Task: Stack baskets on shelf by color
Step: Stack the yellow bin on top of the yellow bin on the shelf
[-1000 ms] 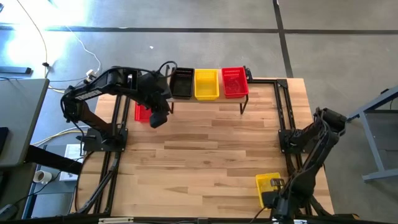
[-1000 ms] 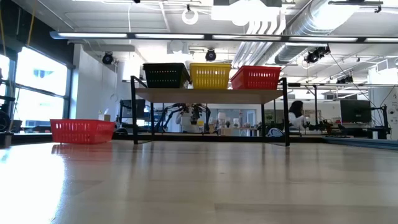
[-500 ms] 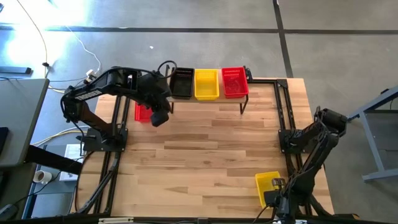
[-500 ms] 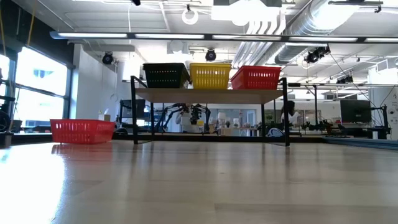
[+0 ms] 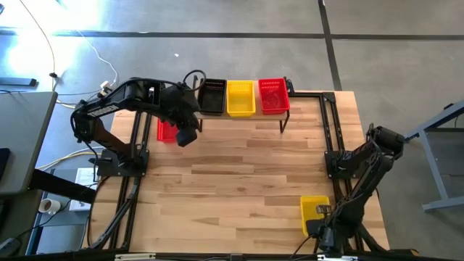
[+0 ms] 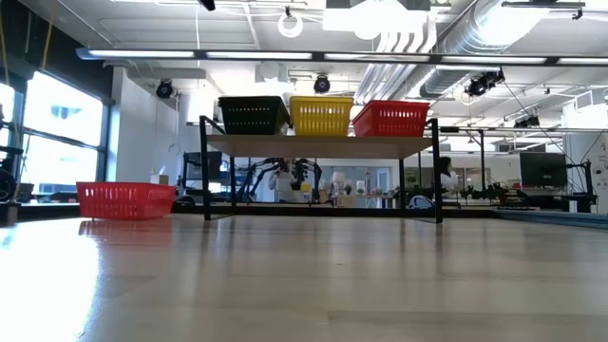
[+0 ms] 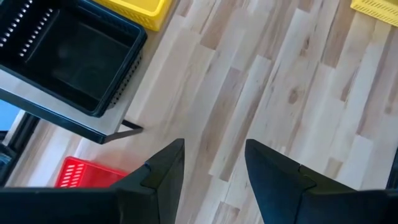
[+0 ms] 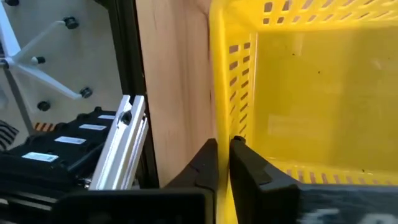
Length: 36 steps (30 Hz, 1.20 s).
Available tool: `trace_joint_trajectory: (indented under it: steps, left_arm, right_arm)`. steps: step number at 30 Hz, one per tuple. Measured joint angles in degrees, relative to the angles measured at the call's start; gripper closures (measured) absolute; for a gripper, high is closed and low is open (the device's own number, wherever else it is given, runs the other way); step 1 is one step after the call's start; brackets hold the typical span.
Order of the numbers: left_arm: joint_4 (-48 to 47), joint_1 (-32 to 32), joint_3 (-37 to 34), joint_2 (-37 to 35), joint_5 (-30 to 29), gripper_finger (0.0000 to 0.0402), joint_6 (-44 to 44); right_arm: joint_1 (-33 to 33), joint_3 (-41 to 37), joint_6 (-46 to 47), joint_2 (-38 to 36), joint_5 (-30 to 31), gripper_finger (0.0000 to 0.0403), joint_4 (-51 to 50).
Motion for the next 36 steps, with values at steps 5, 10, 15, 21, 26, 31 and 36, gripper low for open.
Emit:
trace_joint_trajectory:
  steps: [5, 10, 15, 21, 26, 31, 36]
  left_arm:
    - [0.0, 0.0, 0.0, 0.0, -1.0, 0.0243, 1.5]
    - [0.0, 0.0, 0.0, 0.0, -7.1, 0.0243, 1.6]
    - [0.0, 0.0, 0.0, 0.0, -12.1, 0.0243, 1.6]
    - [0.0, 0.0, 0.0, 0.0, -12.9, 0.0243, 1.6]
    - [0.0, 0.0, 0.0, 0.0, -12.9, 0.0243, 1.6]
    - [0.0, 0.0, 0.0, 0.0, -12.9, 0.0243, 3.0]
    - [0.0, 0.0, 0.0, 0.0, -12.9, 0.0243, 4.2]
  right_arm:
    - [-1.2, 1.6, 1.5, -0.3, -0.2, 0.0399, 0.0]
    - [-3.1, 5.0, 3.0, -1.2, 0.9, 0.0401, -0.1]
    - [-6.7, 8.4, 2.3, -2.4, 4.4, 0.0402, 0.1]
    - [-12.7, 10.7, -1.5, -4.2, 7.3, 0.0403, 0.0]
    - [-19.2, 12.4, -8.3, -6.1, 7.2, 0.0403, 0.0]
    - [-26.7, 15.2, -17.8, -7.1, 5.3, 0.0403, -0.1]
    - [-34.3, 19.8, -27.9, -7.1, 2.1, 0.0403, -1.1]
